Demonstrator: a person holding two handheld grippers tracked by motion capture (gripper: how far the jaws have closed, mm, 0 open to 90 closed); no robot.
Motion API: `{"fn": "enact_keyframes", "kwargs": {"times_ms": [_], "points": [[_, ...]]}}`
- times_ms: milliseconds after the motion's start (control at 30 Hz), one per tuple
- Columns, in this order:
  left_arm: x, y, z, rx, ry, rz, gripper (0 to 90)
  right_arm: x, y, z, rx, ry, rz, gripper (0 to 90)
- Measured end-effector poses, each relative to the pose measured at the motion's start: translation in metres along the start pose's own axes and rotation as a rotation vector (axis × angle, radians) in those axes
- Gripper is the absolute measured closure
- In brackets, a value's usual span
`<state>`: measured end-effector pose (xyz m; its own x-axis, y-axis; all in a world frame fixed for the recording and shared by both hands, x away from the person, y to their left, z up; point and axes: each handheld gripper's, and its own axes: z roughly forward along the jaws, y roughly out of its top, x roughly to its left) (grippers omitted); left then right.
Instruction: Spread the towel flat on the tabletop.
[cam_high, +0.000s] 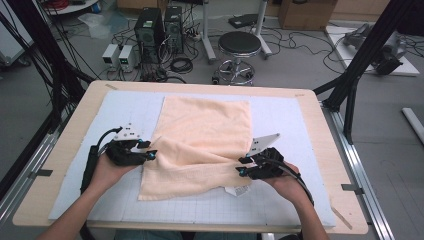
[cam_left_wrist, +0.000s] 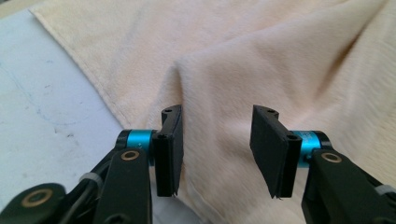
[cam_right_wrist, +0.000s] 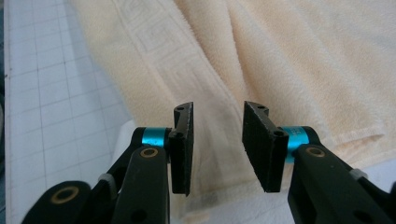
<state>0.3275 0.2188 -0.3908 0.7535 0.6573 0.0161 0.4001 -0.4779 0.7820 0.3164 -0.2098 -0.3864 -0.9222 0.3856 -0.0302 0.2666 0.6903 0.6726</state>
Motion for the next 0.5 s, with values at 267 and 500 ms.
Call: {"fn": "enact_keyframes", "kwargs": {"times_ms": [267,500], "points": [[-0.031,-0.026,-0.005,0.029,-0.132,0.078,53.2,0.007,-0.018,0.011,0.029,-0.013,0.009,62.6],[-0.040,-0.043,0.016,0.098,-0.189,0.106,60.0,0.010,-0.023,0.033,0.066,0.017,0.020,76.8]]}}
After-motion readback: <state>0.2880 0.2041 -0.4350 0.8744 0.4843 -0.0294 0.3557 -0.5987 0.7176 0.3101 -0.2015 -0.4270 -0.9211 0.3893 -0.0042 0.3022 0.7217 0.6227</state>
